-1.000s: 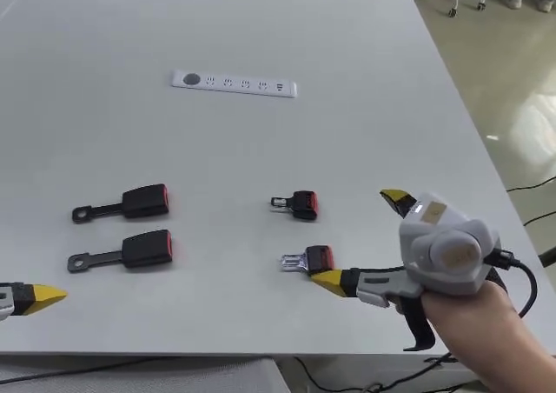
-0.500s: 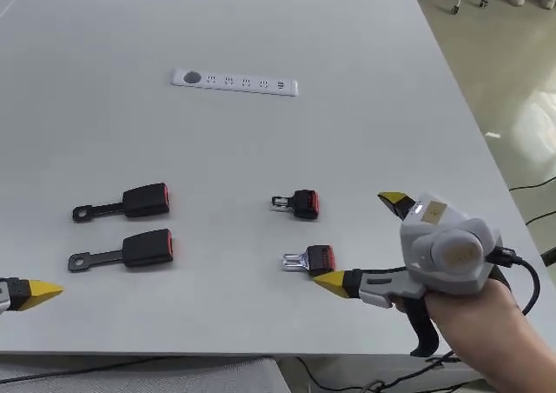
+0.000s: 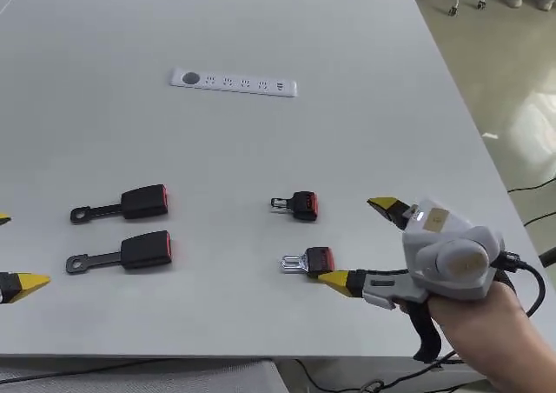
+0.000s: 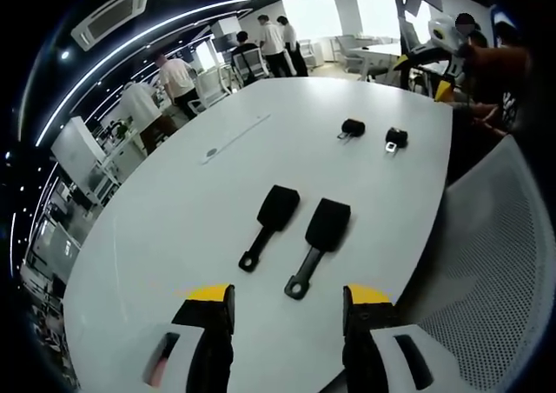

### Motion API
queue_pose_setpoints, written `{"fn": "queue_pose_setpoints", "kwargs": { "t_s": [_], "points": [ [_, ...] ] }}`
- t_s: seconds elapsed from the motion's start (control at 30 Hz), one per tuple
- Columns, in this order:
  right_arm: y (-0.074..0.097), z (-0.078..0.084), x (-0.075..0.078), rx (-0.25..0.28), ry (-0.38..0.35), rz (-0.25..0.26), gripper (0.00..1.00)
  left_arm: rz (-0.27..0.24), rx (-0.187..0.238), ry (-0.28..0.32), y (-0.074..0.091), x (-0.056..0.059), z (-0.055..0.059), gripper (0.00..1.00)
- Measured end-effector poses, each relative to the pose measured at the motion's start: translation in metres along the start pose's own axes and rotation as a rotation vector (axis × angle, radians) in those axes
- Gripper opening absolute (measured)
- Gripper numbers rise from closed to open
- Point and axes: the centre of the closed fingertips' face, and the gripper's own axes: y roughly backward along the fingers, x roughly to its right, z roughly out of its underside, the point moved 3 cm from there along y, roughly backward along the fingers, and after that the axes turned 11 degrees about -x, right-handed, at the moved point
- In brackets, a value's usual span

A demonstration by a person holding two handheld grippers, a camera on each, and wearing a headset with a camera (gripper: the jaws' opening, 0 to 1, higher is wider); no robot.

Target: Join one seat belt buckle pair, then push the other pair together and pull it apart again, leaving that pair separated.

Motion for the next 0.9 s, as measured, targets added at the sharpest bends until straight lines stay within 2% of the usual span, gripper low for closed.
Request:
{"fn": "queue_pose_setpoints", "kwargs": {
  "t_s": [0.1, 0.13, 0.43, 0.6, 0.7, 0.9],
  "points": [
    [0.0, 0.0, -0.002, 0.003, 0.019, -0.009, 0.73, 0.019, 0.001, -0.022, -0.001, 0.003, 0.0, 0.36],
    [-0.001, 0.0, -0.001, 0.001, 0.027, -0.005, 0.73, 0.016, 0.001, -0.026, -0.001, 0.003, -0.001, 0.34],
    [-0.007, 0.001, -0.003, -0.025, 0.083, -0.04, 0.67, 0.012, -0.005, -0.055, -0.005, -0.002, -0.003, 0.37],
    [-0.013, 0.005, -0.007, -0.059, 0.131, -0.073, 0.66, 0.041, -0.014, -0.083, -0.011, -0.001, -0.007, 0.38],
    [-0.018, 0.011, -0.011, -0.09, 0.19, -0.109, 0.62, 0.06, -0.031, -0.139, -0.019, 0.002, -0.009, 0.37],
    [-0.026, 0.018, -0.013, -0.127, 0.219, -0.151, 0.57, 0.098, -0.064, -0.207, -0.036, 0.005, -0.012, 0.36]
  ]
}}
